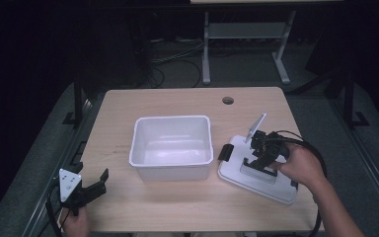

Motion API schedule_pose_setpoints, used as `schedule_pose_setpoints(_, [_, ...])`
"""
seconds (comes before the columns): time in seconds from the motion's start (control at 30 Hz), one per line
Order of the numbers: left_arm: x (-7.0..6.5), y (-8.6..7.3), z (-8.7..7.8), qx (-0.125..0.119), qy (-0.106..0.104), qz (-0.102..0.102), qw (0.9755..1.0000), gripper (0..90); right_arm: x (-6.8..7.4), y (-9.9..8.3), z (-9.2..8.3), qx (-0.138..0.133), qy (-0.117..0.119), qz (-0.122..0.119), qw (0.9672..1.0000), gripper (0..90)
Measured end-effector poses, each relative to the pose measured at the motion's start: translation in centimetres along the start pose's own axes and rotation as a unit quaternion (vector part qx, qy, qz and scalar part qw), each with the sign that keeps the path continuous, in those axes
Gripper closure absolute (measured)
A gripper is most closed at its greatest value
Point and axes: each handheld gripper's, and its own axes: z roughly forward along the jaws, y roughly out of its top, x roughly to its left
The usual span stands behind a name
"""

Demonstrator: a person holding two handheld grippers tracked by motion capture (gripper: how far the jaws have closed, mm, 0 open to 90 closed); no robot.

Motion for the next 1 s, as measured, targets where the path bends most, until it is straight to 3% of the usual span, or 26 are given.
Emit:
schedule_pose_setpoints(0.33, [0.0,0.0,0.0,0.001,-0.001,0.001,1.0,13.8,0.0,-1.7,2.2,0.011,0.001,0.005,0.9999,53.2])
schedule_pose_setpoints(0.53, [-0.1,0.0,0.1,0.001,-0.001,0.001,1.0,13.8,0.0,-2.3,3.4,0.021,-0.002,0.005,0.9998,58.1])
schedule_pose_setpoints(1.0, [0.1,0.0,0.0,-0.001,0.0,-0.002,1.0,13.8,-0.7,-2.3,2.5,0.024,-0.025,0.005,0.9994,70.2])
